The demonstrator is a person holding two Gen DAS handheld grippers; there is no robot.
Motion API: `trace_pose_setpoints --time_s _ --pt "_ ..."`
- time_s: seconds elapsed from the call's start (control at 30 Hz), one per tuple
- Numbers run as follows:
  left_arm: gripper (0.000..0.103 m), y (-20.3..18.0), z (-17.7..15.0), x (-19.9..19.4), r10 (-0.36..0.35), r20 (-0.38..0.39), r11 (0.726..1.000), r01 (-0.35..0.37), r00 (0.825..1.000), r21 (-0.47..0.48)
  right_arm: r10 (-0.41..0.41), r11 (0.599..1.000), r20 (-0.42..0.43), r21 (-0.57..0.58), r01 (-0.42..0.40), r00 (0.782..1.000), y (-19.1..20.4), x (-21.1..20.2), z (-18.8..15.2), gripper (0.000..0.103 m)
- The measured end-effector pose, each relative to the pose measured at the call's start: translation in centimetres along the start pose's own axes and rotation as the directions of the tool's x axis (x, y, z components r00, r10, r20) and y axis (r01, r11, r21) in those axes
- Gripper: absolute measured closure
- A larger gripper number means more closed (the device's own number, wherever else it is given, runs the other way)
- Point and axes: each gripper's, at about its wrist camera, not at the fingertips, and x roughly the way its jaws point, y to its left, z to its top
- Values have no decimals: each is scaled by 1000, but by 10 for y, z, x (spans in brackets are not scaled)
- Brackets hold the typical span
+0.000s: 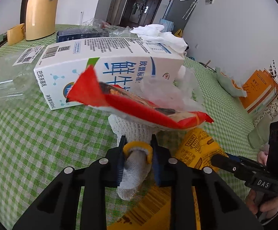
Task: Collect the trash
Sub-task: 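Grasp the white knit glove with the left gripper while the right gripper grasps the yellow snack bag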
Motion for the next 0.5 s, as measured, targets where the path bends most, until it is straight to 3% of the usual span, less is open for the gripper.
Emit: trace_pose_setpoints --time_s 0.1,0.5 --pt "84 -1 0 -3 3 3 1000 -3 1000 -5 11 1000 30 7 -11 999 4 -7 2 90" --pt "85 0 1 -69 -27 138 999 29 990 -13 -11 1000 237 6 10 972 25 -73 26 95"
